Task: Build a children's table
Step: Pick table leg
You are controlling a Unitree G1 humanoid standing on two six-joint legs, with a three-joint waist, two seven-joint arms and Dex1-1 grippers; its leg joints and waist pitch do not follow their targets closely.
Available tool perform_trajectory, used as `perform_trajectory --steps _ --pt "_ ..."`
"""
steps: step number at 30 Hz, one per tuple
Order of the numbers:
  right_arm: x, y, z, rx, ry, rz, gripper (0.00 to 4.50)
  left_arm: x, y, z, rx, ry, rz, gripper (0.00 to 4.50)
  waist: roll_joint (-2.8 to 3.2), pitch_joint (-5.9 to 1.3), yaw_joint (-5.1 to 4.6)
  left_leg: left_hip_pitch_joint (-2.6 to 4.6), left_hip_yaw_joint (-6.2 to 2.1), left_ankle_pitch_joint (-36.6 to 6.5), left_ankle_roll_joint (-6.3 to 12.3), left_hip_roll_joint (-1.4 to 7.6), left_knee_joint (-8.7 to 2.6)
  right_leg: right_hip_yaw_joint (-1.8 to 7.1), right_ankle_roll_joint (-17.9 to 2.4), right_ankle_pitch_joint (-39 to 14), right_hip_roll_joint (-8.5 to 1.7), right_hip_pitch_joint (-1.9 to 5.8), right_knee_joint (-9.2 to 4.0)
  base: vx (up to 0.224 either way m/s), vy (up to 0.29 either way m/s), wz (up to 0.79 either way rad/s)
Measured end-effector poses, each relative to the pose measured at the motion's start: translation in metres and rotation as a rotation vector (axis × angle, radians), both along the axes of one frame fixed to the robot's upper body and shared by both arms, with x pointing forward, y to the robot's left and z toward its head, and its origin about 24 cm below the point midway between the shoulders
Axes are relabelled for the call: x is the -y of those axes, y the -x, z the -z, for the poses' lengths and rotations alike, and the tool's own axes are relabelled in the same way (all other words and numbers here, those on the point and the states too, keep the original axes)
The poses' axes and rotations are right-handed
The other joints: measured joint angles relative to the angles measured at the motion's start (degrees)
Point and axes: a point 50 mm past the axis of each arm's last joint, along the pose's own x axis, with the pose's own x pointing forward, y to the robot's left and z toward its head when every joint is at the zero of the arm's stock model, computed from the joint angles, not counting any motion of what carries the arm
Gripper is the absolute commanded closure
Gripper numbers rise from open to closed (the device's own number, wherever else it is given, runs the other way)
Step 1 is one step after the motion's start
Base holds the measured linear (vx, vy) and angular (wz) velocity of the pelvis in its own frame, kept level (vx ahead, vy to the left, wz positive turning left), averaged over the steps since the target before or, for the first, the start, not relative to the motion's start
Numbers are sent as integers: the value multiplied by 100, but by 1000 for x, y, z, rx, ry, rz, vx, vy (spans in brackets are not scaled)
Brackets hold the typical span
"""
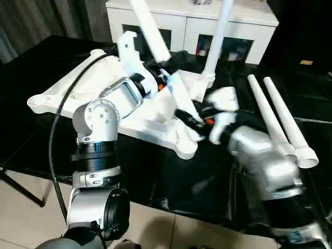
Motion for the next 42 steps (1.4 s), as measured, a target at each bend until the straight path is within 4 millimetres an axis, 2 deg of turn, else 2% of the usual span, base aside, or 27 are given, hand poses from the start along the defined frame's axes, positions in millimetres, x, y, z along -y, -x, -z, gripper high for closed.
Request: perform_trajectory --steps 4,5,7,11,14,17,24,26,32,36,37,40,42 --pt "-5 -2 3 96 111 76 265 0 0 1 -10 3 -15 127 0 0 -11 1 0 0 0 0 3 1 0 2 0 0 3 0 0 0" --pt "-7 -2 4 130 144 89 265 0 -1 1 -11 4 -19 153 0 0 -16 1 0 0 -1 0 3 1 0 3 0 0 4 0 0 0" --pt "-8 -2 5 160 170 106 265 -1 -1 1 -15 3 -24 162 0 0 -23 1 0 0 -1 0 4 2 1 4 0 0 4 0 0 0" --pt "-9 -2 5 191 190 133 265 -1 -1 1 -16 3 -32 197 0 0 -26 1 0 0 0 0 5 2 1 5 1 1 6 0 0 0" --pt "-10 -3 6 207 193 145 265 -3 -1 1 -17 7 -44 207 0 0 -26 1 0 0 0 0 8 2 1 5 1 1 6 0 0 0" --pt "-10 -3 6 219 200 149 265 -3 -2 0 -15 10 -49 241 0 0 -27 0 0 0 0 0 11 3 1 5 1 1 7 0 0 0" --pt "-11 -3 7 228 195 147 265 -3 -2 1 -15 23 -50 267 0 0 -34 1 0 0 1 1 19 3 -2 8 1 2 13 0 0 0" --pt "-11 -3 7 236 186 132 209 -4 -2 0 -8 28 -51 269 0 0 -34 1 0 0 0 1 20 3 -3 10 1 3 13 0 0 0" --pt "-13 -1 2 183 64 27 148 -12 -3 -4 30 -1 -42 270 0 0 -39 3 -1 1 1 1 22 3 -4 13 1 5 16 0 0 0" --pt "0 3 -9 11 -128 -135 110 -18 0 -7 73 -74 31 270 0 0 -5 3 -1 3 6 2 25 3 -4 13 1 11 15 0 0 0" --pt "12 3 -13 -62 -162 -187 103 -18 2 -9 88 -85 66 270 0 0 9 4 -2 2 10 2 34 4 -5 13 0 17 15 0 0 0" --pt "46 -5 -28 -156 -221 -201 75 -18 8 -16 129 -86 141 270 0 0 28 5 0 7 20 1 43 6 -18 21 -1 24 16 0 0 0" --pt "54 -7 -35 -179 -255 -220 59 -17 11 -19 143 -84 173 270 1 0 24 20 0 8 18 2 42 6 -21 23 -1 32 22 0 0 0"
